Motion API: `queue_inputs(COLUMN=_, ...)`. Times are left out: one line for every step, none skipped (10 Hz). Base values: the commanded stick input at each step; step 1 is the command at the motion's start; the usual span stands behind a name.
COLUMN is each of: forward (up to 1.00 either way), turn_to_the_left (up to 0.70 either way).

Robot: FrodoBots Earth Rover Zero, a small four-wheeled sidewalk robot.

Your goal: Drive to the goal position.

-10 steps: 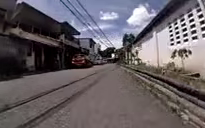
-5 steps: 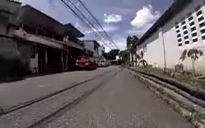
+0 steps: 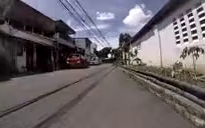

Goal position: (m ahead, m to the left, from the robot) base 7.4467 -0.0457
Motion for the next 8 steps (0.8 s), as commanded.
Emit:
queue_inputs(forward=0.7, turn_to_the_left=0.12)
queue_inputs(forward=0.7, turn_to_the_left=0.13)
queue_inputs(forward=0.7, turn_to_the_left=0.13)
queue_inputs(forward=0.7, turn_to_the_left=0.13)
queue_inputs(forward=0.7, turn_to_the_left=0.13)
queue_inputs(forward=0.7, turn_to_the_left=0.13)
queue_inputs(forward=0.7, turn_to_the_left=0.13)
queue_inputs(forward=0.7, turn_to_the_left=0.13)
